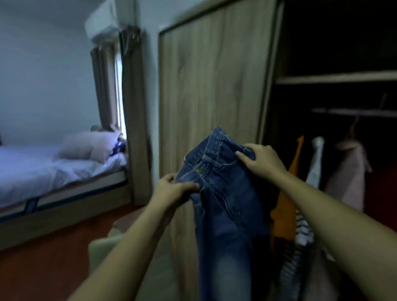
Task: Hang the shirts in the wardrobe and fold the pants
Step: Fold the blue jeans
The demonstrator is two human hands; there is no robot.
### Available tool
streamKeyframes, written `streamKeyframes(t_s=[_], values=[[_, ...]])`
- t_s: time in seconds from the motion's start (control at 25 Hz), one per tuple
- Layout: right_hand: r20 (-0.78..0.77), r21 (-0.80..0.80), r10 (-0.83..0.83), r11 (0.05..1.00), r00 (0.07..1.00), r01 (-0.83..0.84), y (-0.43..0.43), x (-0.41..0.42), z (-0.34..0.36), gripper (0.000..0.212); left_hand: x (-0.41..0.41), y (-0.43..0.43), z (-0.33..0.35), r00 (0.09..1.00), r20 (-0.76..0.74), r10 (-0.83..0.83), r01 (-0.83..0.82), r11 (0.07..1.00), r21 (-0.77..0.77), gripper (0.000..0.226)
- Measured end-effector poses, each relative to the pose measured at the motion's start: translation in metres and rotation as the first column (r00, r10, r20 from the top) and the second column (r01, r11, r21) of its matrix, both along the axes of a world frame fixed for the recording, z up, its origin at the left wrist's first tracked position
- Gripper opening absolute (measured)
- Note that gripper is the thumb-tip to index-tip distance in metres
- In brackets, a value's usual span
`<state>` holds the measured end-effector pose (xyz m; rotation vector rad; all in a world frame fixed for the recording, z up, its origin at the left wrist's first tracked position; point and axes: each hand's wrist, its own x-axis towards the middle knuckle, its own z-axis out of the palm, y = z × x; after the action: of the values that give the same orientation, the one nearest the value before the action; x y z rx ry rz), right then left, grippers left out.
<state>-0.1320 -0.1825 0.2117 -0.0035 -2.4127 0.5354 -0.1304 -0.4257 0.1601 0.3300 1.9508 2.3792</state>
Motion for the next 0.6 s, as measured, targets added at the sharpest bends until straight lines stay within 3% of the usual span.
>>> streamKeyframes(t_s=[0.08, 0.24, 0.4, 0.48, 0.6], values=[[-0.174, -0.08, -0.037, 0.997, 0.984, 0.024, 0.006, 0.025, 0.068, 0.035, 0.007, -0.004, 0.074, 0.986, -0.161, -0.049, 0.068, 0.991, 0.116, 0.017], [-0.417, -0.242, -0.085, 0.97, 0.905, -0.02, 0.009, 0.084, 0.168, 0.024, 0.026, -0.017, 0.175, 0.88, -0.474, -0.034, 0.179, 0.948, 0.265, 0.011], [-0.349, -0.271, 0.06, 0.949, 0.935, -0.162, 0.022, 0.127, 0.203, 0.024, 0.028, -0.017, 0.209, 0.811, -0.57, 0.131, -0.008, 0.977, 0.213, 0.023], [-0.332, -0.382, 0.059, 0.904, 0.942, -0.191, 0.033, 0.139, 0.198, 0.022, 0.025, -0.015, 0.214, 0.788, -0.578, 0.21, -0.118, 0.974, 0.193, 0.023], [-0.226, -0.53, 0.073, 0.827, 0.971, -0.186, 0.048, 0.155, 0.178, 0.024, 0.022, -0.013, 0.216, 0.816, -0.536, 0.219, -0.133, 0.972, 0.194, 0.023]])
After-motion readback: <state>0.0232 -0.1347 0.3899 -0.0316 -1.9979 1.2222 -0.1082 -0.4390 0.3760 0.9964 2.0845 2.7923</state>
